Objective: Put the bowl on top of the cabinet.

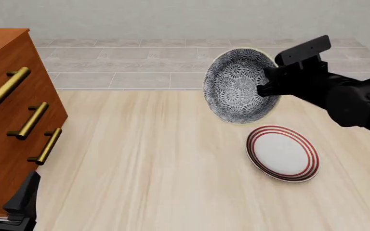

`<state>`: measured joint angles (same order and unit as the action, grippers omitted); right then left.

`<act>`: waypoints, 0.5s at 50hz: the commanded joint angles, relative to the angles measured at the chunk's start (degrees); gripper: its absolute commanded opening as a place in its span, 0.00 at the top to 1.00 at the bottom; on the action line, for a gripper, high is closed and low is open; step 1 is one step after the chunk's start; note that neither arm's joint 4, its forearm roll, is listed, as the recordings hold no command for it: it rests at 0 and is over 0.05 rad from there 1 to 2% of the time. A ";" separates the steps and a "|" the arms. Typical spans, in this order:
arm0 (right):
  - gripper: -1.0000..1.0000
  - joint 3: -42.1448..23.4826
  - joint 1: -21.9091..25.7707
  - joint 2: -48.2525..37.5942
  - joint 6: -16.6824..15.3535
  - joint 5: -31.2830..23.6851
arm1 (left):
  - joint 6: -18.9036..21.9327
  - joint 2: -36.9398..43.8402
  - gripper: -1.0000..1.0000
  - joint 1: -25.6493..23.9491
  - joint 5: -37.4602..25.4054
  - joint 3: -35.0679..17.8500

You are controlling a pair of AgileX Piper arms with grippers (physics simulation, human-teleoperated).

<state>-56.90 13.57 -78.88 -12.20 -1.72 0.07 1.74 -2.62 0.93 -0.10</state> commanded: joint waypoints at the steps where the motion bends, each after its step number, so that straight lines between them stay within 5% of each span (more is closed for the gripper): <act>1: 1.00 -1.58 2.58 -1.45 0.18 0.41 | 0.00 0.47 0.00 -0.12 0.32 0.03; 25: 1.00 -6.09 6.45 -4.74 0.96 -0.19 | -0.38 -0.53 0.00 -0.25 -0.49 0.01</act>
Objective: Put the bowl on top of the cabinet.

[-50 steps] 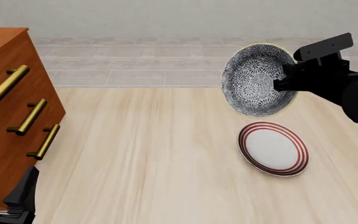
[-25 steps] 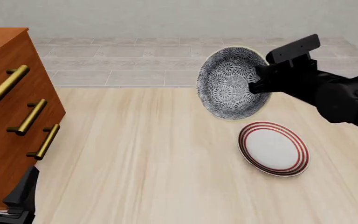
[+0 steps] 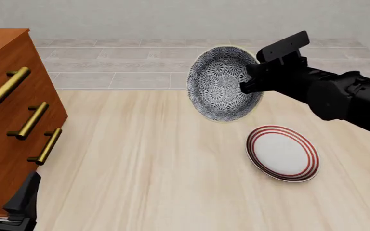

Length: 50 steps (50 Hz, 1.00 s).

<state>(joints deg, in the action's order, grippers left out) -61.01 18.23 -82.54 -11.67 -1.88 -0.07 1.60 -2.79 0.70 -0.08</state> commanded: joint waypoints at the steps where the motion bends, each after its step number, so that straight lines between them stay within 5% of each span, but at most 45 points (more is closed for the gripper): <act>1: 1.00 -2.13 1.93 -1.38 0.52 0.04 | -0.30 -0.58 0.00 -0.06 -0.35 -0.02; 50: 1.00 -4.42 12.13 -8.57 2.57 3.18 | -1.05 -1.47 0.00 -0.13 -0.34 -0.14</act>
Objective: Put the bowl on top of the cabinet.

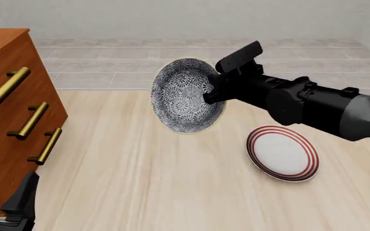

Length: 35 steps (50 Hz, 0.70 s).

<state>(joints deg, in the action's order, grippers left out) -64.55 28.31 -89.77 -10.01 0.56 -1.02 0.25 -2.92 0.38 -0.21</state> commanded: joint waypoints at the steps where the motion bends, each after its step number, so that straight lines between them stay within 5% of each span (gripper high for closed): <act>1: 1.00 -1.15 2.46 -1.50 1.07 0.65 | -0.15 -0.12 0.00 0.02 -0.02 -0.01; 35: 1.00 -5.81 7.52 -5.92 2.08 0.36 | -0.10 0.02 0.00 0.23 -0.13 0.00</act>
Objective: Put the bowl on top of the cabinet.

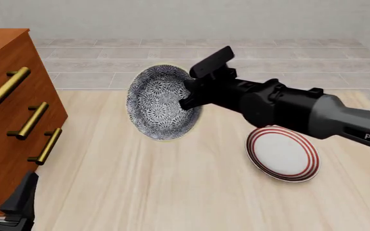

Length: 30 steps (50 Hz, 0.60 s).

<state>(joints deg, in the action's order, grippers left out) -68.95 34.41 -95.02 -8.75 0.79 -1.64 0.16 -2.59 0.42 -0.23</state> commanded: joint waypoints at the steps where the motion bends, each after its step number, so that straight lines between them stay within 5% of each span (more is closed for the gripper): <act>1: 1.00 -1.46 1.54 -0.72 0.97 0.14 | 0.47 0.14 0.00 -0.22 -0.21 0.03; 9: 1.00 -1.17 1.91 -0.78 1.35 0.62 | 0.61 4.23 0.00 -2.10 2.03 0.15; 13: 1.00 -1.01 1.92 -0.58 1.28 0.80 | -2.74 6.71 0.00 -3.42 4.61 0.08; 14: 1.00 -1.05 1.96 -0.56 1.45 0.74 | 0.22 12.25 0.00 -5.21 8.35 0.13; 20: 1.00 -1.00 1.87 -0.40 1.31 0.77 | -1.30 25.39 0.00 -9.68 18.66 -0.25; 30: 1.00 -0.38 1.85 0.26 0.67 0.98 | -4.58 33.86 0.00 -13.15 22.83 -3.01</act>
<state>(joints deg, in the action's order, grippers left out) -69.36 36.17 -95.47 -8.09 1.54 -3.76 24.13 -11.73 17.19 -1.29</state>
